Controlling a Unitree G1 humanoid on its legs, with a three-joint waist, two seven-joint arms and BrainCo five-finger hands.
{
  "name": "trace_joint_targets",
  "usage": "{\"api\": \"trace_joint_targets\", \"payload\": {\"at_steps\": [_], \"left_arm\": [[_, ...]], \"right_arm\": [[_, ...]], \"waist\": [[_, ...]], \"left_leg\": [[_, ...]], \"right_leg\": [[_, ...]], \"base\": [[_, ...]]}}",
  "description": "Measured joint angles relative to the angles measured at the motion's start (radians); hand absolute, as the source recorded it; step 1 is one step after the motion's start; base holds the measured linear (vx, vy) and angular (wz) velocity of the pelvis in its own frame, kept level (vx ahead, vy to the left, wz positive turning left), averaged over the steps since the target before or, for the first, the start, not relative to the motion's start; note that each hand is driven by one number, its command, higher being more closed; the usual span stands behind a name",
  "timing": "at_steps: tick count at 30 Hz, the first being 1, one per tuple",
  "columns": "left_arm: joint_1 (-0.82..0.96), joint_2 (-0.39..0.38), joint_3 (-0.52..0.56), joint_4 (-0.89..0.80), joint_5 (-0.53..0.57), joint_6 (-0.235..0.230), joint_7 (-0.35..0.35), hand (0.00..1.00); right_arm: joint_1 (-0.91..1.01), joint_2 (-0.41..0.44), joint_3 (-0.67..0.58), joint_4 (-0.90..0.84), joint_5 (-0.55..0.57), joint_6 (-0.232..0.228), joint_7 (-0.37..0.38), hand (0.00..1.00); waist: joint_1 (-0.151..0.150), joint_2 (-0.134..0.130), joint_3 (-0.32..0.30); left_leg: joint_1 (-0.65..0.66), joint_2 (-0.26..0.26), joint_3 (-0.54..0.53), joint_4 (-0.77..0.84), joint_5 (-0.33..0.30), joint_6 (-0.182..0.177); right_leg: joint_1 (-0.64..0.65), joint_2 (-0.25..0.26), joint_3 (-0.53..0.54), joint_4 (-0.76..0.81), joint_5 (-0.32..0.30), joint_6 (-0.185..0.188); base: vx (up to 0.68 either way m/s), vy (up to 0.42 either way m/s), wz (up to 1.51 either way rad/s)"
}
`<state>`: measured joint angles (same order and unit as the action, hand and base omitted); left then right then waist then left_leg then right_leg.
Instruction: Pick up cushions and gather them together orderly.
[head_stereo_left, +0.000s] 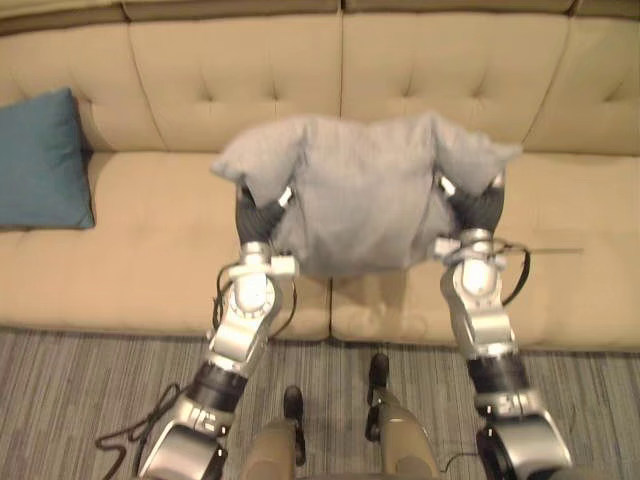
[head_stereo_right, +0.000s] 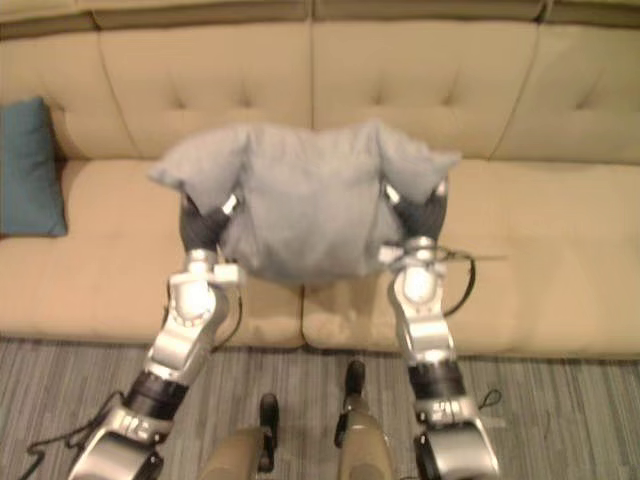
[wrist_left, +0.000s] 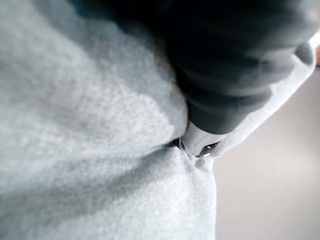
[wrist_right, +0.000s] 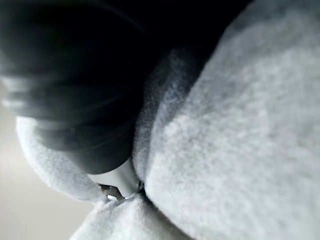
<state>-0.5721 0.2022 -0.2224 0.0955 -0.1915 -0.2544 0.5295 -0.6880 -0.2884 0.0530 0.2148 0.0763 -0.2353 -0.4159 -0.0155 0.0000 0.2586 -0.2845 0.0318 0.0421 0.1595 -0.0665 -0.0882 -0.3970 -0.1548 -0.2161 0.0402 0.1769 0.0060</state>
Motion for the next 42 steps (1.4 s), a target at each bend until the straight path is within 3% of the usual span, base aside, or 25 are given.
{"api": "trace_joint_targets", "payload": {"at_steps": [2,7,12,18,19,20,27,33,36,38,42], "left_arm": [[-0.141,0.015,0.028,0.068,0.036,-0.006,0.055,1.00],[-0.352,0.066,0.043,0.235,0.053,-0.007,0.105,1.00],[-0.533,0.106,0.047,0.404,0.051,-0.008,0.099,1.00],[-0.570,0.122,0.051,0.498,0.032,-0.008,0.093,1.00],[-0.574,0.121,0.053,0.499,0.032,-0.008,0.092,0.00],[-0.577,0.121,0.055,0.499,0.033,-0.008,0.091,0.00],[-0.655,0.135,0.087,0.575,0.033,-0.022,0.073,0.00],[-0.787,0.219,0.085,0.683,0.030,-0.014,0.031,0.00],[-0.797,0.242,0.086,0.682,0.023,0.000,0.031,0.00],[-0.801,0.258,0.101,0.681,-0.006,0.010,0.031,0.00],[-0.820,0.262,0.145,0.681,-0.054,0.026,0.028,0.00]], "right_arm": [[-0.149,-0.031,0.002,0.048,-0.040,0.000,-0.041,1.00],[-0.359,-0.045,-0.001,0.162,-0.077,0.001,-0.104,1.00],[-0.508,-0.044,-0.009,0.275,-0.075,0.010,-0.136,1.00],[-0.544,0.009,-0.020,0.354,-0.063,0.016,-0.139,1.00],[-0.544,0.019,-0.030,0.355,-0.055,0.018,-0.142,1.00],[-0.545,0.023,-0.037,0.355,-0.054,0.018,-0.142,0.00],[-0.571,0.027,-0.091,0.370,-0.032,0.009,-0.159,0.00],[-0.737,-0.089,-0.090,0.532,0.027,0.005,-0.157,0.00],[-0.763,-0.155,-0.103,0.558,0.110,0.006,-0.139,0.00],[-0.764,-0.193,-0.162,0.564,0.232,0.008,-0.114,0.00],[-0.762,-0.221,-0.198,0.565,0.376,0.011,-0.077,0.00]], "waist": [[-0.001,0.003,0.042],[-0.003,0.007,0.100],[-0.009,0.011,0.164],[-0.009,0.011,0.201],[-0.009,0.011,0.204],[-0.008,0.011,0.209],[-0.014,0.011,0.221],[-0.025,0.011,0.221],[-0.024,0.011,0.221],[-0.024,0.011,0.221],[-0.025,0.011,0.221]], "left_leg": [[-0.033,0.009,-0.018,0.001,0.014,-0.008],[-0.095,0.007,-0.028,0.005,0.026,-0.011],[-0.171,-0.007,-0.047,0.038,0.026,-0.011],[-0.226,-0.015,-0.046,0.055,0.024,-0.009],[-0.242,-0.017,-0.043,0.058,0.024,-0.009],[-0.244,-0.017,-0.041,0.060,0.024,-0.009],[-0.294,-0.021,-0.029,0.125,-0.006,0.010],[-0.370,-0.024,-0.030,0.178,-0.010,0.012],[-0.374,-0.025,-0.029,0.185,-0.010,0.012],[-0.378,-0.025,-0.025,0.193,-0.012,0.015],[-0.377,-0.023,-0.021,0.197,-0.012,0.015]], "right_leg": [[-0.026,0.003,-0.019,0.002,0.008,-0.006],[-0.079,0.001,-0.026,0.002,0.020,-0.010],[-0.132,-0.004,-0.032,0.004,0.034,-0.005],[-0.186,-0.009,-0.011,0.008,0.042,-0.004],[-0.203,-0.010,-0.005,0.008,0.047,-0.004],[-0.206,-0.010,-0.001,0.008,0.049,-0.004],[-0.231,-0.010,0.028,0.007,0.058,0.003],[-0.274,-0.012,0.029,-0.003,0.087,0.003],[-0.275,-0.014,0.032,-0.003,0.092,0.010],[-0.275,-0.015,0.034,-0.003,0.097,0.012],[-0.276,-0.018,0.039,-0.003,0.107,0.012]], "base": [[-0.01,-0.062,0.14],[-0.02,-0.011,0.10],[-0.03,0.018,0.11],[-0.01,0.005,0.00],[-0.02,0.012,-0.05],[-0.02,0.012,-0.06],[-0.04,0.010,-0.05],[-0.06,0.001,0.03],[-0.01,0.002,0.01],[0.00,0.000,0.00],[0.00,-0.011,-0.04]]}}
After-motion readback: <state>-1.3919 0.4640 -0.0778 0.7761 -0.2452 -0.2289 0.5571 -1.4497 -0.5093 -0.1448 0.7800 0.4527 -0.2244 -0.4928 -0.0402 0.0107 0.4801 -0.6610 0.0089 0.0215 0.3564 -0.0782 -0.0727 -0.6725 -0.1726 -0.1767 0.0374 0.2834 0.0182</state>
